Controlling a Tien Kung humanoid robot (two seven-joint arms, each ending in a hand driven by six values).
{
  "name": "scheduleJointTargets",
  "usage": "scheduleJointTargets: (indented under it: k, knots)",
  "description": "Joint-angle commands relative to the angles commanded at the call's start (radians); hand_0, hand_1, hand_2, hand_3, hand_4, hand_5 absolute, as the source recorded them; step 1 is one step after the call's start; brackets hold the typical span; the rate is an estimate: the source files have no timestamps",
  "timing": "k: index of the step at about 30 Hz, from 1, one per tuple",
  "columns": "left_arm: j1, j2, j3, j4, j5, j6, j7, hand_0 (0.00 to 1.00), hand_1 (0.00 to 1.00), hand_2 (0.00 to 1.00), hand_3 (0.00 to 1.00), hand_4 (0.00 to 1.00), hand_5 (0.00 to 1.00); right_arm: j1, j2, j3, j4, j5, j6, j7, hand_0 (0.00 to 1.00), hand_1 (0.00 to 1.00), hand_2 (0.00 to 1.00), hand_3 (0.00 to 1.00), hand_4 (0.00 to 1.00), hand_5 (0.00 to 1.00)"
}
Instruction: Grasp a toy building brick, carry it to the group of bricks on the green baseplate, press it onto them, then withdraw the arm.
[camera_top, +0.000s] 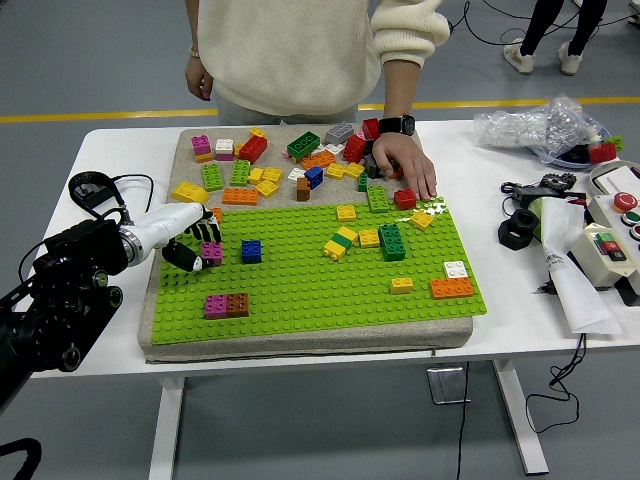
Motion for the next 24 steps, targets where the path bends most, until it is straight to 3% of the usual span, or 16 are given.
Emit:
scheduleJointTargets:
  k: [14, 24]
  knots:
    - [0.029, 0.031, -0.033, -0.088, -0.02, -0.029, 0.004, 0.579, 0.571, 0.506, 0.515, 0.588, 0.002, -0.006, 0.001, 0.0, 0.0, -0.002, 0.001, -0.001, 0.761, 0.676, 0.718, 0.737, 0.998, 0.683]
    - [0.089, 0.074, -0.05, -0.229, -0.047, -0.053, 0.011, 0.578, 0.569, 0.507, 0.517, 0.59, 0.002, -0.007, -0.001, 0.003, 0.0, -0.002, 0.001, 0.0, 0.761, 0.676, 0.718, 0.737, 0.998, 0.683]
